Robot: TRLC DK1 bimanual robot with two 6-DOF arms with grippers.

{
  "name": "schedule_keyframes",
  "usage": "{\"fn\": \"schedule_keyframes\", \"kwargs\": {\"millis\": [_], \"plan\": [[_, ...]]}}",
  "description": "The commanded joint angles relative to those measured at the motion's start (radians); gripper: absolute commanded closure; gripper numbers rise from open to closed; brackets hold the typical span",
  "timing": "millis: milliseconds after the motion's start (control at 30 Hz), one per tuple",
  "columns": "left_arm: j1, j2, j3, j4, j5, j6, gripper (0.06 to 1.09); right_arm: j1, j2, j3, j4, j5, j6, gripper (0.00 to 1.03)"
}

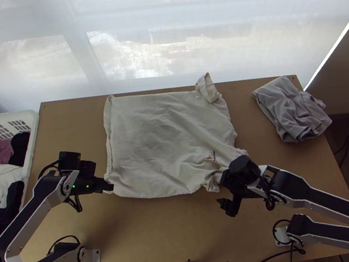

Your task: Fold the t-shirt

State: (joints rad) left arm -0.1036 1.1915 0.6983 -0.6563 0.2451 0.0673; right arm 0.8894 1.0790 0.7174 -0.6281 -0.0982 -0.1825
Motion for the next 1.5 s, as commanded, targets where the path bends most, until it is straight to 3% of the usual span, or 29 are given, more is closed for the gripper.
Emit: {"fn": "schedule_keyframes", "kwargs": {"millis": [0,267,367,467,700,833,1133,1467], "plan": [[0.013,0.000,0.021,-0.008,-0.006,0.002,1.05,0.028,0.127,-0.009,0.099,0.000,-0.026,0.10],[0.038,-0.009,0.023,-0.022,-0.006,0.008,1.05,0.023,0.239,-0.021,0.163,0.002,-0.026,0.11],[0.044,-0.010,0.023,-0.025,-0.006,0.009,1.05,0.016,0.269,-0.032,0.212,0.002,-0.026,0.21],[0.045,-0.015,0.023,-0.028,-0.006,0.011,1.05,0.010,0.294,-0.033,0.257,0.002,-0.025,0.38],[0.045,-0.021,0.027,-0.035,-0.006,0.011,1.05,-0.053,0.285,-0.012,0.284,0.002,-0.044,0.99],[0.045,-0.030,0.030,-0.040,-0.004,0.011,1.05,-0.113,0.179,0.007,0.202,0.000,-0.080,1.00],[0.051,-0.139,0.069,-0.134,-0.004,0.022,1.05,-0.121,-0.021,0.136,-0.105,-0.014,-0.109,1.00],[0.067,-0.280,0.175,-0.299,-0.003,0.040,1.05,-0.010,-0.100,0.263,-0.372,-0.060,-0.064,1.00]]}}
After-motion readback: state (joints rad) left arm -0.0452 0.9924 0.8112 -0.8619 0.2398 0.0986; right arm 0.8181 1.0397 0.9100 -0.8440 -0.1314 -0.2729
